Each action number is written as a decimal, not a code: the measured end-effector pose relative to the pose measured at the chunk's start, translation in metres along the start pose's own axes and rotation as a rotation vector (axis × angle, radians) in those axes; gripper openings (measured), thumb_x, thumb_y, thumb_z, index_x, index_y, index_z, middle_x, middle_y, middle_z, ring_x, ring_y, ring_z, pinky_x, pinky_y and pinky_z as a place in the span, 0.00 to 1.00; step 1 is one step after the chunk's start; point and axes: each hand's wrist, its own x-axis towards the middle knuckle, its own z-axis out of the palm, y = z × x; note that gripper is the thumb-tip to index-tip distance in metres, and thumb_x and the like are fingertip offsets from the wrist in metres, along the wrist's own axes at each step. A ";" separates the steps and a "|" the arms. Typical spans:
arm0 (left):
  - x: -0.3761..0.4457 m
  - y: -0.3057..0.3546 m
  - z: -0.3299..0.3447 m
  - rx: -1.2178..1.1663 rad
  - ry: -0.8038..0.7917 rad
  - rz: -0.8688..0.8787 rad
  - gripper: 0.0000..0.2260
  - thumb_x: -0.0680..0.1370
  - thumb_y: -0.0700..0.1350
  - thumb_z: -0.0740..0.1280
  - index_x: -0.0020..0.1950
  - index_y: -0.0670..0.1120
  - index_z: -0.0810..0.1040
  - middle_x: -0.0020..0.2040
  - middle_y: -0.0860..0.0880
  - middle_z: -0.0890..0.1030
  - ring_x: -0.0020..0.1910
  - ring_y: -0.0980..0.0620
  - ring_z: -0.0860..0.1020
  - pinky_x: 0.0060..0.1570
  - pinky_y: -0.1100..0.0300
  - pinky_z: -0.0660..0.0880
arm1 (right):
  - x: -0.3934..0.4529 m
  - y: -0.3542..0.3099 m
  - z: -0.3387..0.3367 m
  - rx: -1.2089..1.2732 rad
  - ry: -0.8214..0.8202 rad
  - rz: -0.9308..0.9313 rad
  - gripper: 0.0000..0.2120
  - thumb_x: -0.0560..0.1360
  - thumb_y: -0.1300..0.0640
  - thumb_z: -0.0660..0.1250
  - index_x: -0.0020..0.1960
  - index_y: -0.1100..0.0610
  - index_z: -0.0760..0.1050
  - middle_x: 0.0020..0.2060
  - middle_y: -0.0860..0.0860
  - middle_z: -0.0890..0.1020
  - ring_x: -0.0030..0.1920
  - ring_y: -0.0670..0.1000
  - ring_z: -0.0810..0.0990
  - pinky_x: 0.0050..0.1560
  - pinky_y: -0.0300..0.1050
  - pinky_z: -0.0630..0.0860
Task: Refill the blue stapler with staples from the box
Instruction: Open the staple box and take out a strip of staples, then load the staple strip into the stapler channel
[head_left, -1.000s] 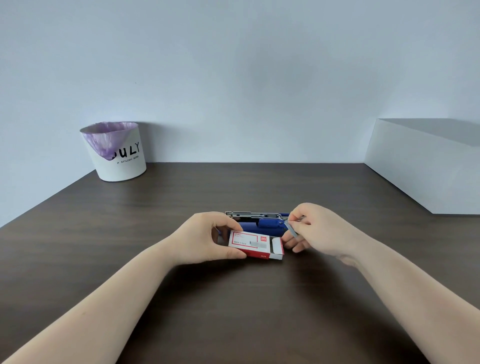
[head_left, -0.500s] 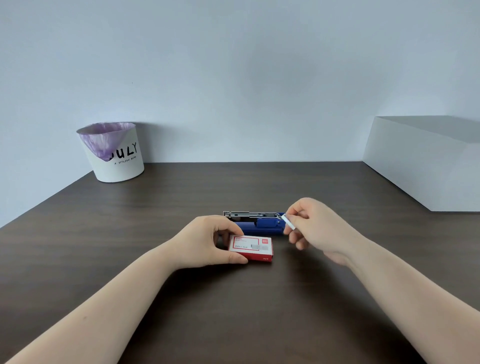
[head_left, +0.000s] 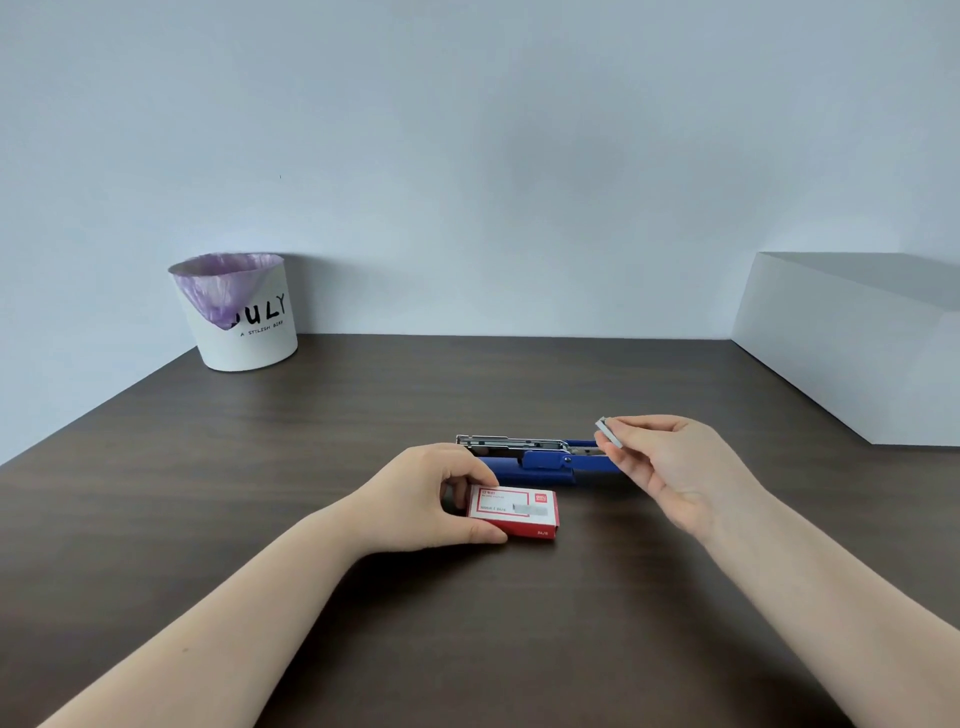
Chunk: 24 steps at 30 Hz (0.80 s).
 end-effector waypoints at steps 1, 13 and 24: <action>0.000 0.000 0.000 0.002 0.002 0.001 0.19 0.64 0.57 0.77 0.51 0.54 0.80 0.45 0.55 0.80 0.41 0.58 0.76 0.39 0.74 0.69 | 0.000 0.000 0.000 0.003 0.005 0.013 0.04 0.73 0.70 0.66 0.46 0.67 0.79 0.44 0.60 0.82 0.39 0.51 0.82 0.28 0.34 0.80; -0.002 0.003 -0.001 0.000 0.016 0.028 0.19 0.64 0.56 0.76 0.53 0.52 0.81 0.45 0.53 0.80 0.40 0.61 0.74 0.40 0.74 0.68 | -0.003 0.001 0.001 0.144 0.011 0.006 0.06 0.70 0.70 0.69 0.47 0.66 0.80 0.45 0.60 0.84 0.45 0.53 0.83 0.36 0.38 0.83; -0.004 0.001 0.000 0.016 0.010 0.023 0.26 0.63 0.60 0.76 0.58 0.54 0.78 0.48 0.57 0.79 0.43 0.61 0.75 0.43 0.75 0.67 | 0.001 0.001 0.037 -0.476 -0.141 -0.282 0.10 0.70 0.68 0.71 0.50 0.58 0.81 0.43 0.53 0.86 0.41 0.49 0.86 0.42 0.38 0.80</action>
